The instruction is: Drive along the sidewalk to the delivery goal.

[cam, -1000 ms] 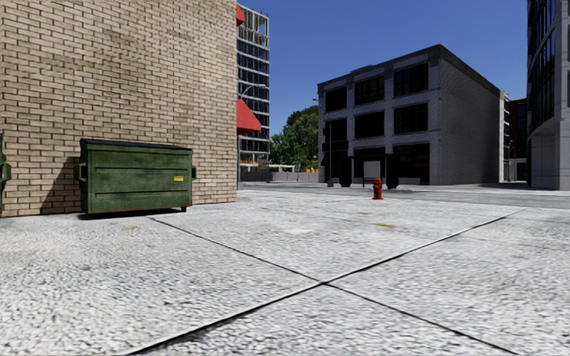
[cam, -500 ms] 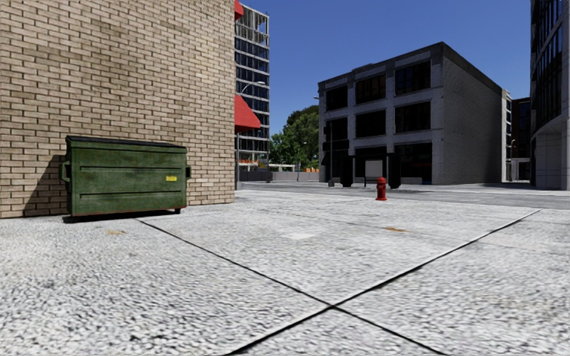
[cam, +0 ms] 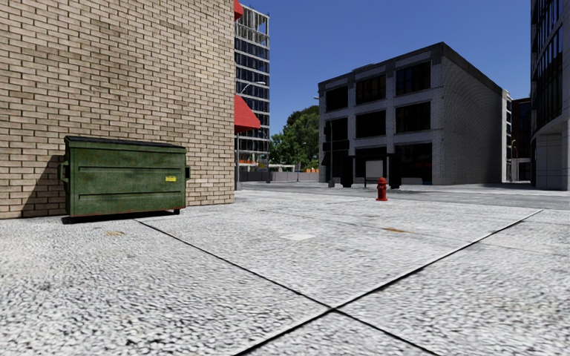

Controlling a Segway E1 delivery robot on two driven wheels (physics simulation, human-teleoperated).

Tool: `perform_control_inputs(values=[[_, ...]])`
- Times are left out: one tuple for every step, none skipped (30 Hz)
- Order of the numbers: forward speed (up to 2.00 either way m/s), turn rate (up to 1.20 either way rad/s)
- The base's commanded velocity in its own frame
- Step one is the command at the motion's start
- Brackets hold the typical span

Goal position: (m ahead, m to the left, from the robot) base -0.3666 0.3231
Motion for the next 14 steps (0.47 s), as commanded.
perform_control_inputs(values=[[0.0,0.0],[0.0,0.0],[0.0,0.0],[0.0,0.0],[0.0,0.0],[0.0,0.0],[0.0,0.0],[0.0,0.0],[0.0,0.0],[0.0,0.0],[0.0,0.0],[0.0,0.0],[0.0,0.0],[0.0,0.0]])
